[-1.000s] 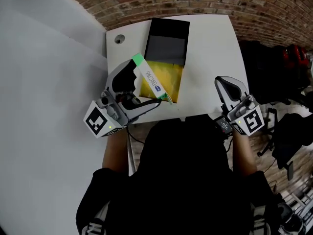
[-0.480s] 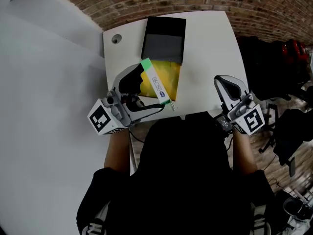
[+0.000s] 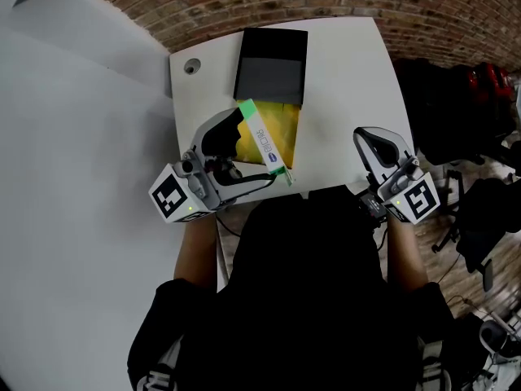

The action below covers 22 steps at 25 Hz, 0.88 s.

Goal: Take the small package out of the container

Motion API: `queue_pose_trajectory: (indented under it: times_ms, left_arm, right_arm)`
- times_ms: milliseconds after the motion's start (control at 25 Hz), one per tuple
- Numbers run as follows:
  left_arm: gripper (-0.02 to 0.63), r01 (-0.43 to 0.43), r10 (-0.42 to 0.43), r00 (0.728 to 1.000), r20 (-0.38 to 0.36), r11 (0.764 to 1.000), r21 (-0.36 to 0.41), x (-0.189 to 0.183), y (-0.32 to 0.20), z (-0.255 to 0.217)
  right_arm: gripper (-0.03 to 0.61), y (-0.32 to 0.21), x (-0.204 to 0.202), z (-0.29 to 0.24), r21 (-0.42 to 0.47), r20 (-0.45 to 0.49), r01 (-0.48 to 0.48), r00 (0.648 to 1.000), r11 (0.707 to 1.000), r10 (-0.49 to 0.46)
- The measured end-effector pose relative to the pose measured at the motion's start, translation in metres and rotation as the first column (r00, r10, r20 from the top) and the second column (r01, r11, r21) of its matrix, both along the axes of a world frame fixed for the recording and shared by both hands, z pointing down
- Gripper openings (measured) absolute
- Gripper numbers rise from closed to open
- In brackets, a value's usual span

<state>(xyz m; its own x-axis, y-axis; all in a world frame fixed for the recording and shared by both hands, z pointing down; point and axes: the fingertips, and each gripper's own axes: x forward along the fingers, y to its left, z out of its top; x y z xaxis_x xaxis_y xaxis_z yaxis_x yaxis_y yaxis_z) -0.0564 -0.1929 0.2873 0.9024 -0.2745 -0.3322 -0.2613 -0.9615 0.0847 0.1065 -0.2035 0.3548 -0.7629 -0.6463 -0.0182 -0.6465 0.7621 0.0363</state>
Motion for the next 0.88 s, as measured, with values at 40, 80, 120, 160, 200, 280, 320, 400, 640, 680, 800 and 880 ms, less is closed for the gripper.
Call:
queue_pose_trajectory:
  times_ms: [40,80,120,160,200,280,320,400,640,680,800,880]
  left_arm:
    - [0.446,0.0,0.0,1.0,0.002,1.0,-0.002,0.0,0.0,0.0]
    - [0.446,-0.001,0.001,1.0,0.002,1.0,-0.004,0.0,0.0,0.001]
    - [0.445,-0.001,0.001,1.0,0.002,1.0,-0.006,0.0,0.0,0.001]
    - [0.446,-0.001,0.001,1.0,0.002,1.0,-0.008,0.0,-0.001,0.001]
    - [0.446,-0.001,0.001,1.0,0.003,1.0,-0.01,-0.001,-0.001,0.002]
    - [0.446,0.0,0.0,1.0,0.002,1.0,-0.013,-0.002,-0.002,0.004]
    - [0.446,0.0,0.0,1.0,0.005,1.0,-0.015,-0.002,-0.002,0.005]
    - [0.446,0.001,-0.001,1.0,0.011,1.0,-0.02,-0.002,-0.002,0.007]
    - [0.446,0.005,-0.005,1.0,0.004,1.0,-0.028,-0.003,-0.003,0.007]
    - [0.446,0.006,-0.006,1.0,0.006,1.0,-0.029,-0.003,-0.003,0.009]
    - [0.446,0.004,-0.003,1.0,0.004,1.0,-0.03,-0.003,-0.002,0.011]
    - [0.446,0.0,0.0,1.0,0.004,0.999,-0.032,-0.001,-0.002,0.011]
  right_arm:
    - [0.006,0.001,-0.001,0.0,-0.002,-0.001,0.011,1.0,1.0,-0.011]
    - [0.006,0.002,-0.003,-0.001,-0.001,0.0,0.024,1.0,1.0,-0.024]
    - [0.006,0.003,-0.004,-0.002,0.001,0.001,0.035,0.999,0.999,-0.035]
    - [0.006,0.003,-0.005,-0.002,0.002,0.0,0.043,0.999,0.999,-0.043]
    - [0.006,0.003,-0.005,-0.002,0.003,0.0,0.048,0.999,0.999,-0.048]
    - [0.006,0.002,-0.008,-0.003,0.006,0.009,0.054,0.999,0.999,-0.054]
    - [0.005,0.001,-0.009,-0.004,0.006,0.011,0.056,0.998,0.998,-0.056]
    - [0.005,0.001,-0.011,-0.004,0.006,0.011,0.063,0.998,0.998,-0.063]
    - [0.005,0.002,-0.014,-0.004,0.002,0.006,0.077,0.997,0.997,-0.077]
    - [0.006,0.002,-0.015,-0.003,0.002,0.004,0.08,0.997,0.997,-0.08]
    - [0.005,0.003,-0.016,-0.002,0.005,0.003,0.085,0.996,0.996,-0.085]
    - [0.005,0.003,-0.015,-0.002,0.004,0.003,0.085,0.996,0.996,-0.085]
